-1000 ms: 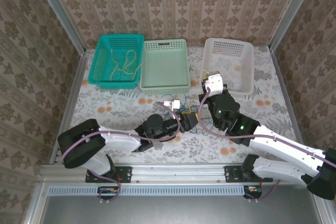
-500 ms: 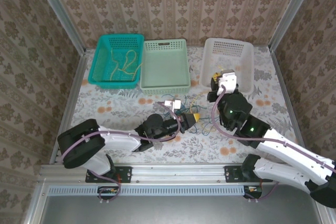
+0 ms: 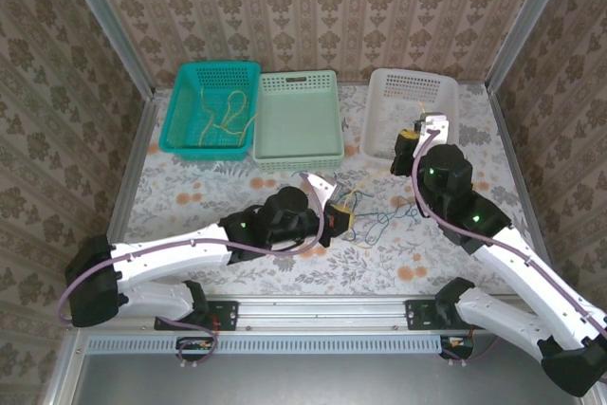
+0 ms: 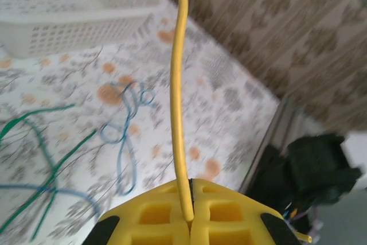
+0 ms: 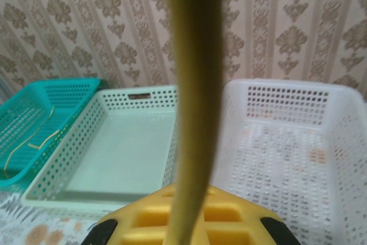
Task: Untangle the cables
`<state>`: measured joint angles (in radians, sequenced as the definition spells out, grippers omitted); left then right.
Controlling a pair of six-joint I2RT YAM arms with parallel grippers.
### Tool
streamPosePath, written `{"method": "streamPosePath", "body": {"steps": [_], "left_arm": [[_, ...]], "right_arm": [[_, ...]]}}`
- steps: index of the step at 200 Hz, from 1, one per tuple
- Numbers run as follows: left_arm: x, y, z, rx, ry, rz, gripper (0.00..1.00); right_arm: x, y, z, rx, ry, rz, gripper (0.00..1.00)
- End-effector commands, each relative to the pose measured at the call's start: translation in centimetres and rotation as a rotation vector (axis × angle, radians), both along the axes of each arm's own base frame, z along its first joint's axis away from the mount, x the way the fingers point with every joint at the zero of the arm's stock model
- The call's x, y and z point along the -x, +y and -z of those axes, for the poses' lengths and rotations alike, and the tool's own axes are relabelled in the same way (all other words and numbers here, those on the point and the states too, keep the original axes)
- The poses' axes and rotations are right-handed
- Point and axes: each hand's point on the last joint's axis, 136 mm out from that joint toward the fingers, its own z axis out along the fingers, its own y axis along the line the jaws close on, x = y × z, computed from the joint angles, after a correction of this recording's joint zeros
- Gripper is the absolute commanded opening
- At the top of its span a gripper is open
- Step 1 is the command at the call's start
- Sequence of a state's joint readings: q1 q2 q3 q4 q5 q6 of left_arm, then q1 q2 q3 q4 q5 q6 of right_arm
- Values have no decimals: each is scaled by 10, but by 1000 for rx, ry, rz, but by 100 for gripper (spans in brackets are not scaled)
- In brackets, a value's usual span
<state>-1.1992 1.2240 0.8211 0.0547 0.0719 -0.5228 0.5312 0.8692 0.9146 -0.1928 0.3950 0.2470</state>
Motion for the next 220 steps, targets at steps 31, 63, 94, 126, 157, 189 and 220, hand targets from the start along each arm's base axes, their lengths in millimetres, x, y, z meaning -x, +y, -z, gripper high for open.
{"method": "streamPosePath", "body": {"steps": [31,63,94,126,157,189,220], "left_arm": [[9,59,74,-475,-89,49,0],[5,66,74,-559,-151,52,0],[4,72,79,-705,-226,84,0],[-5,89,85,-834,-268,46,0],[-11,88,65,-786,-315,10,0],[-13,83,42,-705,-324,0,0],[-31,85,0,-519,-290,-87,0]], "right_arm": [[3,-17,-13,-113,59,-29,0],[-3,-9,-4,-237,116,-84,0],[-13,-7,7,-311,170,-76,0],[-18,-18,8,-375,186,-53,0],[-16,-12,9,-381,193,-89,0],[-16,-5,6,-400,183,-134,9],[-8,22,-7,-434,142,-305,65]]}}
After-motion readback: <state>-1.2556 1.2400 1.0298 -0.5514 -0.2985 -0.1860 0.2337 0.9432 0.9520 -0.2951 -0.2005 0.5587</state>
